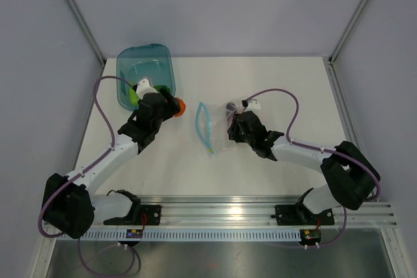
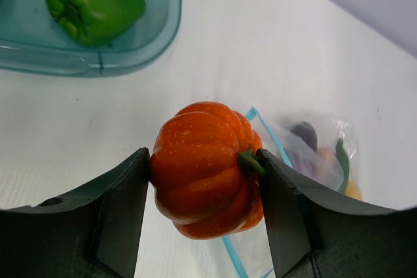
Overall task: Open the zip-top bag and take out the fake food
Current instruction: Place the fake vegetable in the bin, then pick up the fake vegetable from the zipper food storage bag.
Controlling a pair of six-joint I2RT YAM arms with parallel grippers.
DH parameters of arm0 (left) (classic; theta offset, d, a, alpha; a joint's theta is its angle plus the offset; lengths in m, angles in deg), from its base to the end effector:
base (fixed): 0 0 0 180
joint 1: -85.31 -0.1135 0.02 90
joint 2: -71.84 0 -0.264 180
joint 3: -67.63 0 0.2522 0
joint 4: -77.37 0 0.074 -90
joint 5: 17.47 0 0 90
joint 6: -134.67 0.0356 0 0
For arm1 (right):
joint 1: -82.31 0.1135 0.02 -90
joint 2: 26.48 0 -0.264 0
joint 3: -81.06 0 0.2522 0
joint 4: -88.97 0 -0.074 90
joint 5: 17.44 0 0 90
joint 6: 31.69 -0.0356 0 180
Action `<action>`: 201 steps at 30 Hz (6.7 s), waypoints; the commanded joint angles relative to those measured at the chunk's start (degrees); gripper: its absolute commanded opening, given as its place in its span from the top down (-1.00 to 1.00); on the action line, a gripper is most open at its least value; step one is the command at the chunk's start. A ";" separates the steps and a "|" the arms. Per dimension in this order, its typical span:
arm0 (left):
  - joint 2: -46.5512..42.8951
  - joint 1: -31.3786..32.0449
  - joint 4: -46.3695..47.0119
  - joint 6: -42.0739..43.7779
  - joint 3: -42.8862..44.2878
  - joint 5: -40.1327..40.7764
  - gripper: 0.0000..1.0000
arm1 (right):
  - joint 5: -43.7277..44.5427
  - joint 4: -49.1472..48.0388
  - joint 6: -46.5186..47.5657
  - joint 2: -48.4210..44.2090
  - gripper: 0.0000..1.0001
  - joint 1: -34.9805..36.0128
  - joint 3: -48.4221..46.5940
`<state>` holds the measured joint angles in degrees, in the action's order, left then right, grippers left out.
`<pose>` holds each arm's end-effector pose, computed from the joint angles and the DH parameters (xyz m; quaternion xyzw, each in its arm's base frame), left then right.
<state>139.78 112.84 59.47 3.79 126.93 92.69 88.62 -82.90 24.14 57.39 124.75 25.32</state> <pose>0.2418 -0.1122 0.2723 -0.1888 0.8210 -0.1680 0.5119 0.2291 0.1962 0.1931 -0.0007 0.8855 0.1796 0.4284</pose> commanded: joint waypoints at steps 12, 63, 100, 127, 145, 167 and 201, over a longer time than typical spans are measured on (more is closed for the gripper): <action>10.18 -16.09 2.91 -14.48 10.71 6.90 0.29 | 1.52 -0.79 1.48 -4.60 0.15 0.37 1.02; -1.50 -3.37 15.20 -20.11 -10.82 -3.80 -0.90 | 8.47 0.09 2.97 -12.42 0.03 0.28 4.36; 18.45 3.41 28.93 -15.19 -8.10 -25.79 -0.15 | 9.35 1.94 2.18 -14.44 0.05 -0.07 4.89; 25.48 5.43 27.35 -12.47 -3.27 -27.55 -0.08 | 8.64 2.03 2.71 -10.84 0.06 -0.07 3.39; 32.60 5.96 27.61 -10.89 -1.68 -23.94 0.01 | 1.35 5.36 1.56 4.97 0.11 -5.70 -12.07; 37.44 7.80 30.77 -2.10 4.12 -19.37 -0.03 | -6.47 6.25 2.18 21.50 0.15 -11.50 -22.80; 35.77 8.24 30.25 -0.69 4.82 -19.81 -0.04 | -19.92 1.15 2.62 5.00 1.00 -11.32 -11.82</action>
<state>176.92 120.82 87.23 1.80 130.18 71.71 68.90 -80.85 25.45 67.12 113.16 12.71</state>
